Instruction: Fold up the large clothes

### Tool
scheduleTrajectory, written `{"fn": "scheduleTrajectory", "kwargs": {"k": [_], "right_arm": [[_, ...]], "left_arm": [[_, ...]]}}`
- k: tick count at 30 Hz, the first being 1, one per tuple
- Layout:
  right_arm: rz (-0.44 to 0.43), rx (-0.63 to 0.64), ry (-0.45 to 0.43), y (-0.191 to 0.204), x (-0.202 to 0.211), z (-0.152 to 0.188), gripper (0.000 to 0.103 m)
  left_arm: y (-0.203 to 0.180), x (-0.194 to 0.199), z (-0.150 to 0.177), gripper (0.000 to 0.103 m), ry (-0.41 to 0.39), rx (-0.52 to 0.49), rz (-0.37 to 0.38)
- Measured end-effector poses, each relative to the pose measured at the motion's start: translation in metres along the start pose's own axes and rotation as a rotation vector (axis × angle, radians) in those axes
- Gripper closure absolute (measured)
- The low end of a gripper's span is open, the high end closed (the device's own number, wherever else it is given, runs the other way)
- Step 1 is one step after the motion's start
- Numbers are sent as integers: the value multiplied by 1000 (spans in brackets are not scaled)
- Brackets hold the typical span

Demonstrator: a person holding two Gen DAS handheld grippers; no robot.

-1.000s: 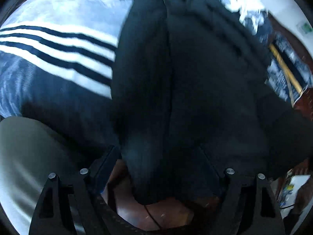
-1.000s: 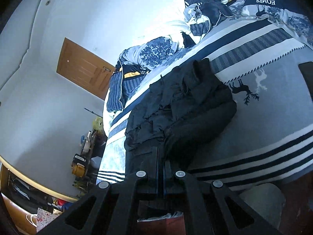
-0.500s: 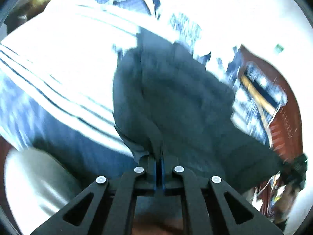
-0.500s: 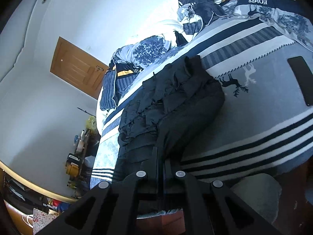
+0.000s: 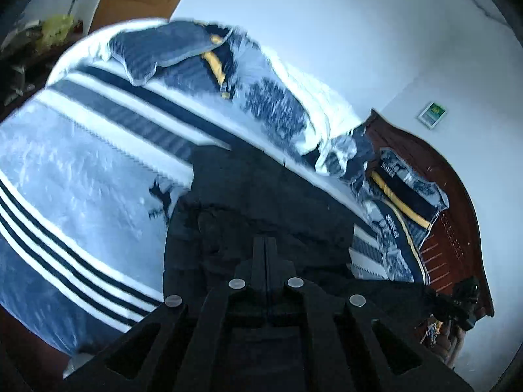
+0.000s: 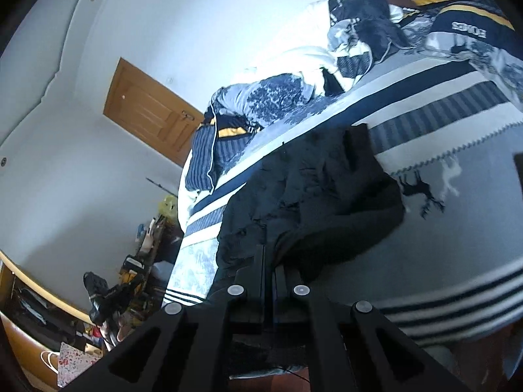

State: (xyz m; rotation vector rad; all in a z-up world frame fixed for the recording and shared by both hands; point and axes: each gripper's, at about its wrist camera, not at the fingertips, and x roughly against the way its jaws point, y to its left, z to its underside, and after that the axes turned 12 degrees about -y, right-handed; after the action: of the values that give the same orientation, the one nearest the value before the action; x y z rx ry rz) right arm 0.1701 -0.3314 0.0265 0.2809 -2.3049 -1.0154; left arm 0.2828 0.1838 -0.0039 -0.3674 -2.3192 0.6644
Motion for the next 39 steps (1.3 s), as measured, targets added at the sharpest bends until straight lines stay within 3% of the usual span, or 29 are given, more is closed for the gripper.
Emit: {"fn": "scheduleTrajectory", "kwargs": {"k": [2,3,4,6,12,15,17,19,21,24,26,27,28,31,33,35,36,37,39], "right_arm": [[-8,11,14,2,-12,-3,100],[-8,9,20,0,-17,-3,100],[-2,8,20,-1,-20,-2,100],[-9,-13,20,-7,-26,-1,100],[-1,-34,7,-12,-23,11,100],[13,-43,11,-12,-18,19,100],[26,-38,10,-9,-13,25,100],[39,-31,6,-6,-7,31,100],[43,-38,4,-5,-1,39,100],[60,-43,2,-6,8,48,100],[64,-49,5,-7,14,54,100],[68,-46,8,-6,16,58,100],[70,-42,10,-5,18,60,100],[71,-36,13,-3,19,64,100],[68,-40,12,-3,19,65,100],[69,-42,11,-2,20,66,100],[71,-41,10,-3,20,66,100],[74,-42,9,-3,21,67,100],[82,-48,9,-6,24,69,100]], "left_arm": [[11,-16,20,101,63,46,-13],[18,-25,36,88,105,81,-22],[26,-32,55,57,147,123,-42],[35,-41,90,26,205,165,-109],[60,-67,195,26,424,285,-230],[55,-77,211,26,479,191,-297],[49,-84,221,27,532,139,-276],[49,-88,229,35,540,80,-316],[59,-91,235,39,585,130,-354],[54,-70,223,39,470,133,-329],[48,-57,214,29,394,93,-349],[46,-56,212,20,384,61,-382],[45,-59,213,19,390,37,-410],[49,-89,232,19,535,23,-420],[53,-102,248,22,574,41,-413],[50,-101,250,49,559,49,-390],[46,-96,247,88,563,69,-341],[41,-88,241,98,548,88,-284],[29,-67,223,99,497,79,-233]]}}
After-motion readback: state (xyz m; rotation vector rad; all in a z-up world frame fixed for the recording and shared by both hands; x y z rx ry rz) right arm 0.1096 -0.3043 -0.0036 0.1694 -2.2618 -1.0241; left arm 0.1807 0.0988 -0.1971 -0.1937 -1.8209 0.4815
